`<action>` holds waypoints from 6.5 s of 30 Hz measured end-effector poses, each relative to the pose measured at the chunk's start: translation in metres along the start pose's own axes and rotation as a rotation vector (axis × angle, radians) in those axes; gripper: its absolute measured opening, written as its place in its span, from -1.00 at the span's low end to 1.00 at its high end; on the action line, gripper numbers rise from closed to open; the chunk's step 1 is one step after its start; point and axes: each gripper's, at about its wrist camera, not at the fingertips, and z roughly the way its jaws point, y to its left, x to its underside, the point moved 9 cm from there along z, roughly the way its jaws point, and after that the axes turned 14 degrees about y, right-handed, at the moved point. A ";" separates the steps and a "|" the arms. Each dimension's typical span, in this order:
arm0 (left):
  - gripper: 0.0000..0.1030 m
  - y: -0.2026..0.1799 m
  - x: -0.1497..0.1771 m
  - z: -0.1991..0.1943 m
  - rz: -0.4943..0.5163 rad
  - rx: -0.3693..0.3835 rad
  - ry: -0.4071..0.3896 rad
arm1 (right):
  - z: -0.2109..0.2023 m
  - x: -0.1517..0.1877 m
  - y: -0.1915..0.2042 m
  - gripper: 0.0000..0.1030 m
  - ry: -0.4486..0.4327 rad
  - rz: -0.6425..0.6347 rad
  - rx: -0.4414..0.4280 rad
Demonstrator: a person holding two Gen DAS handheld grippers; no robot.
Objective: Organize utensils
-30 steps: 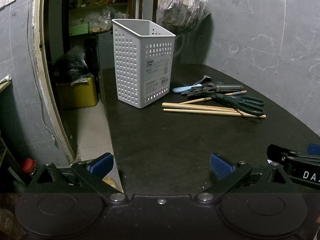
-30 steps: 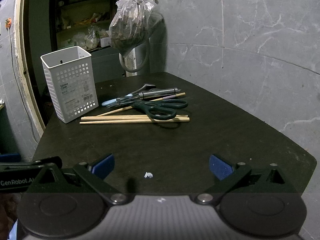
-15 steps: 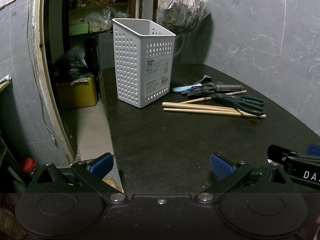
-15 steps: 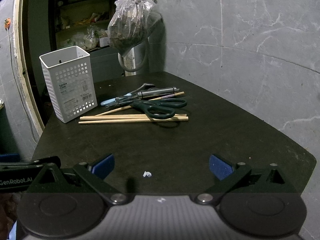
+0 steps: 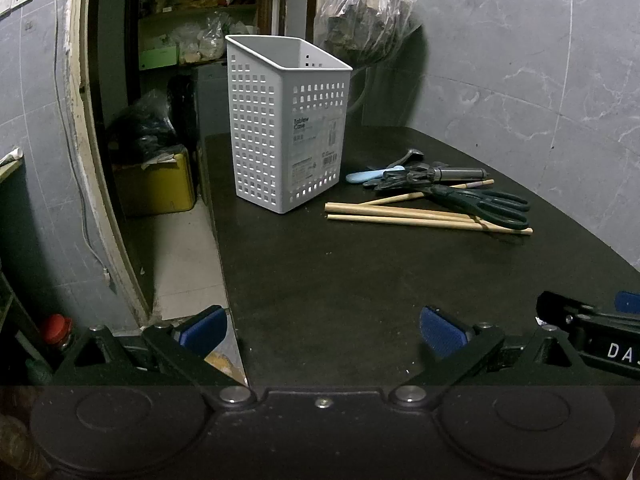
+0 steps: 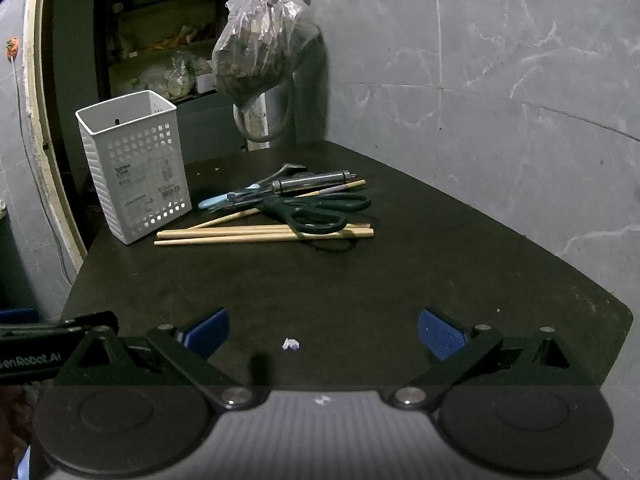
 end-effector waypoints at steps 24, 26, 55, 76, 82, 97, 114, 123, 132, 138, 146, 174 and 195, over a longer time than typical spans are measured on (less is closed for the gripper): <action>0.99 0.003 0.002 0.004 -0.006 -0.006 0.003 | 0.002 0.001 -0.002 1.00 0.005 0.002 0.001; 0.99 0.003 0.001 0.006 -0.006 -0.007 0.007 | 0.004 -0.001 -0.002 1.00 0.009 -0.001 0.003; 0.99 0.068 -0.121 -0.011 0.174 -0.185 -0.291 | -0.054 -0.084 0.030 1.00 -0.284 -0.287 -0.160; 0.99 0.114 -0.073 -0.157 0.022 -0.172 -0.395 | -0.256 -0.056 0.006 1.00 -0.452 -0.283 -0.210; 0.99 0.143 -0.086 -0.213 -0.011 -0.244 -0.470 | -0.300 -0.092 0.014 1.00 -0.511 -0.382 -0.134; 0.99 0.112 -0.151 -0.121 0.086 -0.196 -0.403 | -0.168 -0.173 0.074 1.00 -0.348 -0.549 -0.243; 0.99 0.057 -0.163 0.050 0.306 -0.002 -0.389 | -0.004 -0.130 0.083 1.00 -0.089 -0.573 -0.251; 0.88 0.037 -0.174 0.083 0.357 0.001 -0.358 | 0.041 -0.120 0.086 1.00 0.016 -0.524 -0.263; 0.65 0.033 -0.167 0.079 0.351 0.012 -0.389 | 0.053 -0.102 0.080 1.00 0.073 -0.502 -0.278; 0.57 0.034 -0.163 0.069 0.332 0.063 -0.364 | 0.056 -0.096 0.070 1.00 0.091 -0.461 -0.287; 0.67 0.031 -0.160 0.067 0.309 0.004 -0.344 | 0.061 -0.098 0.065 1.00 0.096 -0.429 -0.295; 0.56 0.010 -0.082 0.010 0.340 0.145 -0.325 | 0.075 -0.088 -0.020 0.86 0.116 0.117 -0.318; 0.54 0.004 -0.075 0.004 0.323 0.154 -0.337 | 0.084 -0.129 -0.017 0.78 0.108 -0.101 -0.213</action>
